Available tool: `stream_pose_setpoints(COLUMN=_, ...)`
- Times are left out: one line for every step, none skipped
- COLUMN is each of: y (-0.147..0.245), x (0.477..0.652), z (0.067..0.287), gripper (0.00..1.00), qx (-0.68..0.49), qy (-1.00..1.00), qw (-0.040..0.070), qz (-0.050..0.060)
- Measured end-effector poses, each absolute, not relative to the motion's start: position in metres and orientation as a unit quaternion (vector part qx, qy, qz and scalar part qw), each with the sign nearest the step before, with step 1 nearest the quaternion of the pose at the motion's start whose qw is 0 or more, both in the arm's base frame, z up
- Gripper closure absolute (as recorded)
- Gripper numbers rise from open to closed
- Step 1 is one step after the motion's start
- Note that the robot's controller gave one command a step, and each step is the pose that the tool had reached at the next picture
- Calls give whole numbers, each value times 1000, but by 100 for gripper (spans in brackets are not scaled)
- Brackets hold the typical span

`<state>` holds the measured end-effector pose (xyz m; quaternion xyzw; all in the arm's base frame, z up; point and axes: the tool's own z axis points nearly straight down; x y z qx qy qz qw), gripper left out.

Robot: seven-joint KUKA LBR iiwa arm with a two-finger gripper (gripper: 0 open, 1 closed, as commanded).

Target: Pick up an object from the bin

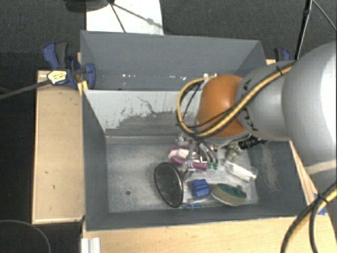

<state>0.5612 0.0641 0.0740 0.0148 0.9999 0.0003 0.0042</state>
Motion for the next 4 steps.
stream_pose_setpoints(y=62, x=563, z=76, gripper=100, qx=15, qy=1000, qw=7, qz=0)
stream_pose_setpoints(y=50, x=538, z=245, gripper=100, qx=12, qy=1000, qw=6, qz=1)
stream_pose_setpoints(y=50, x=537, z=240, gripper=0, qx=10, qy=1000, qw=1, qz=0)
stream_pose_setpoints(y=57, x=491, z=130, gripper=0, qx=3, qy=1000, qw=-4, qz=0)
